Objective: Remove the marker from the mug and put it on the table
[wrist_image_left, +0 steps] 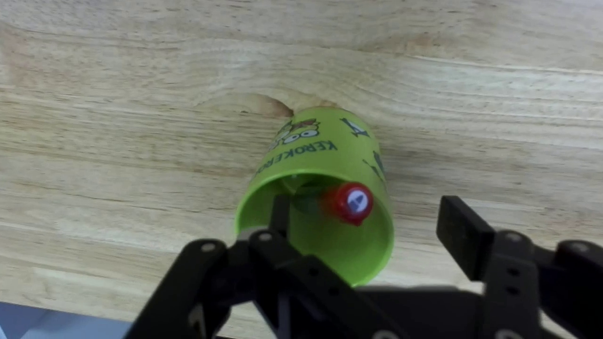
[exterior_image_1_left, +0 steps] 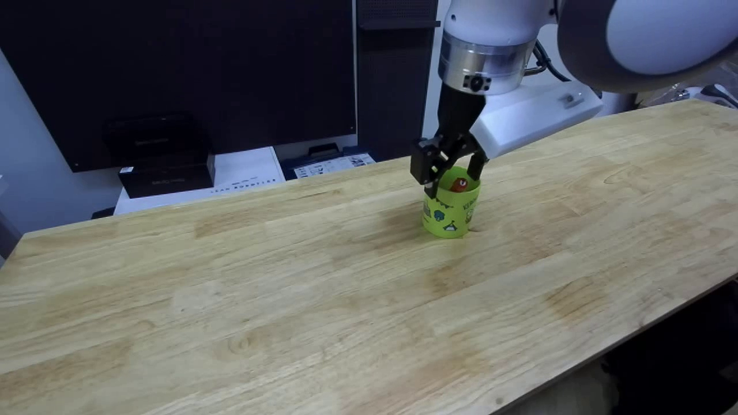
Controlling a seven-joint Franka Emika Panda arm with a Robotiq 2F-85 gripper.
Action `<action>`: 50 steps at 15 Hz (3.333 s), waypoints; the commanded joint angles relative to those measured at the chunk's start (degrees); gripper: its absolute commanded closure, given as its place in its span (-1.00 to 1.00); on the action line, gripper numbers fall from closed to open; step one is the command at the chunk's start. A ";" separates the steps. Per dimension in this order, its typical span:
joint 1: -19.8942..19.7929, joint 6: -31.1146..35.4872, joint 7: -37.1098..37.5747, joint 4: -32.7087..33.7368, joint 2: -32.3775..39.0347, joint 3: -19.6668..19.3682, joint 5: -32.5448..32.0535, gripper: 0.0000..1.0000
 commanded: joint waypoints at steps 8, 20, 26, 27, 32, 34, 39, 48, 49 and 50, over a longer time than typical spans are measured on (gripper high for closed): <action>0.78 -3.13 1.71 -1.05 -3.74 0.15 3.48 0.93; -3.78 -21.44 -16.45 -1.79 -18.79 3.93 38.49 0.89; -1.74 -36.33 -16.89 1.94 -23.93 -6.28 49.91 0.89; -2.22 -34.63 -16.61 1.80 -23.57 -7.48 49.14 0.89; -4.01 -23.43 -18.63 0.81 -18.22 -11.88 46.08 0.89; -3.33 -14.31 -16.11 -0.58 -14.54 -14.15 37.33 0.89; 6.05 4.68 -2.88 -1.55 -3.99 -28.77 13.47 0.89; 21.00 22.45 15.11 -4.47 6.15 -37.78 27.74 0.89; 19.39 23.08 13.77 -5.48 5.26 -34.49 32.32 0.89; 17.97 24.59 11.75 -6.01 5.12 -31.44 37.96 0.89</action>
